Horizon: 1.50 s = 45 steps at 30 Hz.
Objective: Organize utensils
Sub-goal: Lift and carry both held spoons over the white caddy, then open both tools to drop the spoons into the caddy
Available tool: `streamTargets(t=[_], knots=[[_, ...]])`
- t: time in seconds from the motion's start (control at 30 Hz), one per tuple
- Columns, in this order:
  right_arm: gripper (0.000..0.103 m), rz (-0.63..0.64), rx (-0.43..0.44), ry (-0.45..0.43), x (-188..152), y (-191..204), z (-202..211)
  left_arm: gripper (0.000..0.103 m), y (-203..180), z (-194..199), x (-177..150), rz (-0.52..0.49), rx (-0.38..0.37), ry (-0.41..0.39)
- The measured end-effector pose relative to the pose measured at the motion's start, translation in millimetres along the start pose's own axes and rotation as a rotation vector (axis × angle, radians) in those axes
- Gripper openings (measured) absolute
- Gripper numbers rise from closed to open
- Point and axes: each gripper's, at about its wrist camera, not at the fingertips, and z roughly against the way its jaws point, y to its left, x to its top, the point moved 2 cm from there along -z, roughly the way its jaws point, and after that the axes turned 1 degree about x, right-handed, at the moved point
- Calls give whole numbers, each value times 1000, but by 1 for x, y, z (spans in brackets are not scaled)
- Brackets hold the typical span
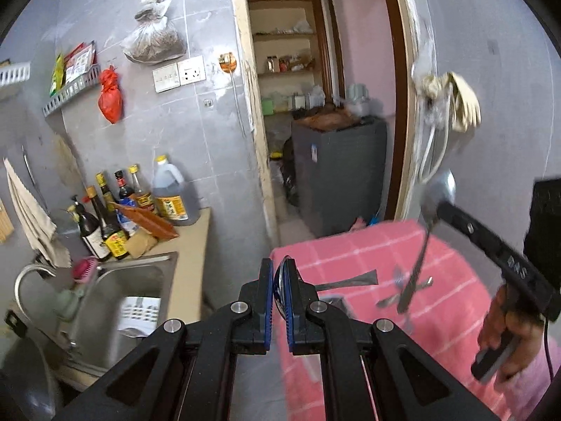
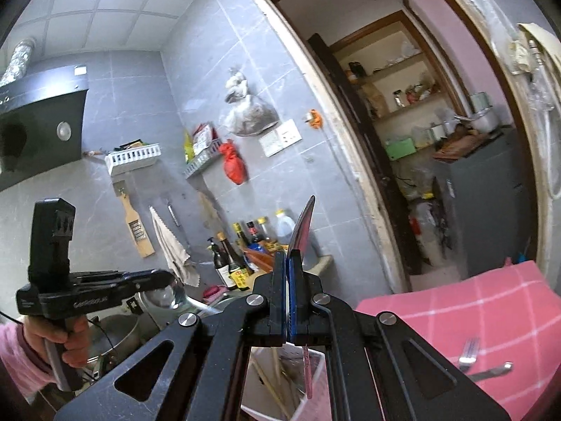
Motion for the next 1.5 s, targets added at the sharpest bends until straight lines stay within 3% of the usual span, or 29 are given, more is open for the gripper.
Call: streamTargets(t=[0.3,0.73,1.17,1.33,1.5], knots=[[2,14,35,52,-43,3,-31,6,-15,-20,-25,-123,0,107],[2,17,30,167,-77,-5,-43,6,-47,-49,-47,-195,-1,185],[2,22,26,225,-85,-6,-43,10,-31,-68,-54,18,-126,225],[3,30,12,247,-80,-7,-42,11,-18,-68,-57,165,-224,180],[6,47,-2,267,-75,-7,-36,12,-8,-64,-59,273,-258,130]])
